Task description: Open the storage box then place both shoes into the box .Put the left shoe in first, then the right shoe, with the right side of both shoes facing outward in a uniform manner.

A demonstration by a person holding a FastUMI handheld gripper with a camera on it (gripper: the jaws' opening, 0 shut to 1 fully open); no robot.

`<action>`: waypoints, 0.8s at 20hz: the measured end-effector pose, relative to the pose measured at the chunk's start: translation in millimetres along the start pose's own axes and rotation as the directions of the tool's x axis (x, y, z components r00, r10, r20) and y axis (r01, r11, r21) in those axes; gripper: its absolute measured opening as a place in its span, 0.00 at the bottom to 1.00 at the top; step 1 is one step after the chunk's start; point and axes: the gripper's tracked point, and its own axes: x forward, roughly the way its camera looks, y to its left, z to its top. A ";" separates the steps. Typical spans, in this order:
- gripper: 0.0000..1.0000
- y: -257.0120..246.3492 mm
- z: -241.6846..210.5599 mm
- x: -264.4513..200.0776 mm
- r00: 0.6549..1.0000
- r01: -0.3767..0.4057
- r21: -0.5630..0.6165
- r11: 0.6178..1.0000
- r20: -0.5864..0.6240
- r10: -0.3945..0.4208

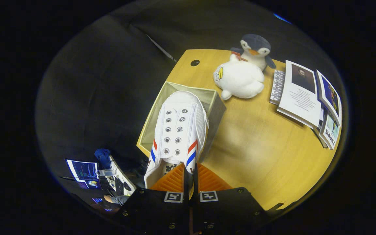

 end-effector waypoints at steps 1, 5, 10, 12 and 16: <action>0.04 6.5 6.1 7.4 1.000 0.004 -0.010 1.000 -0.008 -0.004; 0.05 23.0 23.5 36.0 0.998 0.038 -0.044 0.998 -0.041 -0.039; 0.05 35.4 36.4 71.2 0.991 0.094 -0.076 0.993 -0.087 -0.100; 0.05 39.1 40.7 85.5 0.986 0.120 -0.091 0.989 -0.102 -0.129; 0.05 44.9 45.2 113.3 0.974 0.175 -0.088 0.981 -0.130 -0.185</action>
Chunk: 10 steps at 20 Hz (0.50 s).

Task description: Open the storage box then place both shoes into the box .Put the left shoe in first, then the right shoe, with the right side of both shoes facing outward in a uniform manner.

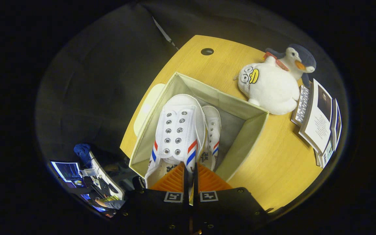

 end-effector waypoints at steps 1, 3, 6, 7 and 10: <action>0.05 0.9 -1.0 6.2 1.000 0.011 0.001 1.000 -0.015 -0.011; 0.08 10.7 -2.5 14.1 0.999 -0.025 0.009 1.000 -0.035 0.025; 0.23 18.9 7.1 -0.5 0.996 -0.092 0.021 0.996 0.017 0.091; 0.26 16.2 8.6 -6.8 0.994 -0.097 0.013 0.995 0.042 0.097; 0.57 -3.2 9.9 -37.6 0.989 -0.075 -0.030 0.997 0.128 0.078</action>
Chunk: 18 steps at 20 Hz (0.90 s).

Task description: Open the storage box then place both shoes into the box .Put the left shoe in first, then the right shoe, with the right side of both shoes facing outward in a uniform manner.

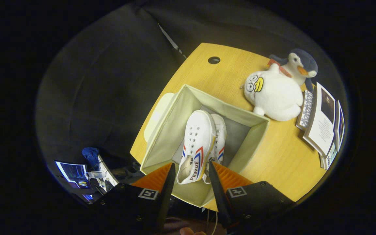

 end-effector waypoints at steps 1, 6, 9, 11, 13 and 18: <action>0.68 -8.1 -1.9 -11.8 0.999 0.013 -0.010 1.000 0.035 -0.012; 0.97 -57.1 -8.5 -85.6 0.952 0.051 0.070 0.996 0.299 -0.070; 0.97 -90.5 -20.3 -147.0 0.850 0.090 0.137 0.986 0.505 -0.148; 0.97 -110.9 -31.1 -190.6 0.744 0.118 0.176 0.977 0.636 -0.205; 0.97 -134.9 -50.6 -234.2 0.604 0.174 0.239 0.955 0.740 -0.296; 0.97 -167.0 -108.5 -320.7 0.244 0.300 0.387 0.872 0.853 -0.462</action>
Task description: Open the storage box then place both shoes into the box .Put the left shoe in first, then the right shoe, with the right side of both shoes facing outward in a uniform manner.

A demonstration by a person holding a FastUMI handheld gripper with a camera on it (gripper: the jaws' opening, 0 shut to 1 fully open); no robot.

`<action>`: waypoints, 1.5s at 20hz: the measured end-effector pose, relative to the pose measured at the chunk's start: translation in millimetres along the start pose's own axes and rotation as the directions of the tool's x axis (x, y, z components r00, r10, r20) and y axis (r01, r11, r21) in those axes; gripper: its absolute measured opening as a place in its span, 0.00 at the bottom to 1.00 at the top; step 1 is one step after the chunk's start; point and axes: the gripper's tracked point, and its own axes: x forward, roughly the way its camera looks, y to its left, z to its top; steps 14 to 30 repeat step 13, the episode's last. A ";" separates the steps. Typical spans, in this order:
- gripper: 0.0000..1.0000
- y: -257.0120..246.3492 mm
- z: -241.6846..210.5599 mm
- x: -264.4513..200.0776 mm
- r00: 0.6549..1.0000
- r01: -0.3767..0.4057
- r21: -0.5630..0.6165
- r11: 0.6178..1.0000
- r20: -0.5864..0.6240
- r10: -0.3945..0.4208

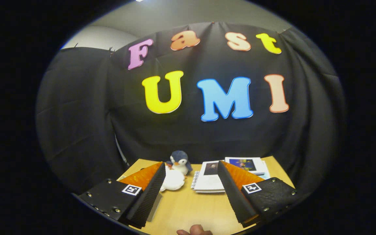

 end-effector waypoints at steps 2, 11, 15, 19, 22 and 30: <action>0.97 -14.2 4.5 -30.8 0.997 0.034 0.010 0.999 0.062 -0.034; 0.97 -24.6 17.9 -95.2 0.965 0.031 0.004 1.000 0.260 -0.031; 0.97 -27.3 15.8 -94.2 0.966 0.031 0.008 0.999 0.256 -0.032; 0.97 -27.3 15.8 -94.2 0.966 0.031 0.008 0.999 0.256 -0.032; 0.97 -27.3 15.8 -94.2 0.966 0.031 0.008 0.999 0.256 -0.032; 0.97 -27.3 15.8 -94.2 0.966 0.031 0.008 0.999 0.256 -0.032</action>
